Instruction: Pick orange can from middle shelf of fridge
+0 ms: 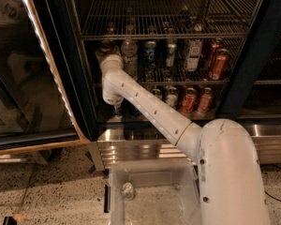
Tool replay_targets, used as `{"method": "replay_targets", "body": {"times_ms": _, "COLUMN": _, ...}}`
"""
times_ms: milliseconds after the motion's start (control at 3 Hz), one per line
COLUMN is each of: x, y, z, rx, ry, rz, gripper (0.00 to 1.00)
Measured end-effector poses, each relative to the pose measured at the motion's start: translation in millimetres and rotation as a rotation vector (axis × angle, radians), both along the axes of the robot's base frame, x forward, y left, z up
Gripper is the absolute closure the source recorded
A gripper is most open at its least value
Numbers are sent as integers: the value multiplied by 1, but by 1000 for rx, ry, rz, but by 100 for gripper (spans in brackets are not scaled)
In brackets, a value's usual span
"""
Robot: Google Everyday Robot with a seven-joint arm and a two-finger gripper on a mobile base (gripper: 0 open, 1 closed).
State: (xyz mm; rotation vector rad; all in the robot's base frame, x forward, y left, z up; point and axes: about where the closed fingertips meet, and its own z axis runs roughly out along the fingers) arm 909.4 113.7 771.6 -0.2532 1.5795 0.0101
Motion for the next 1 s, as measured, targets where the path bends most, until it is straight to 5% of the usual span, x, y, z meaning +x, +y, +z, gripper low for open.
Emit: {"method": "replay_targets", "body": {"times_ms": 1000, "x": -34, "y": 3, "z": 24, "rx": 10, "ry": -40, "rz": 60, "gripper": 100}}
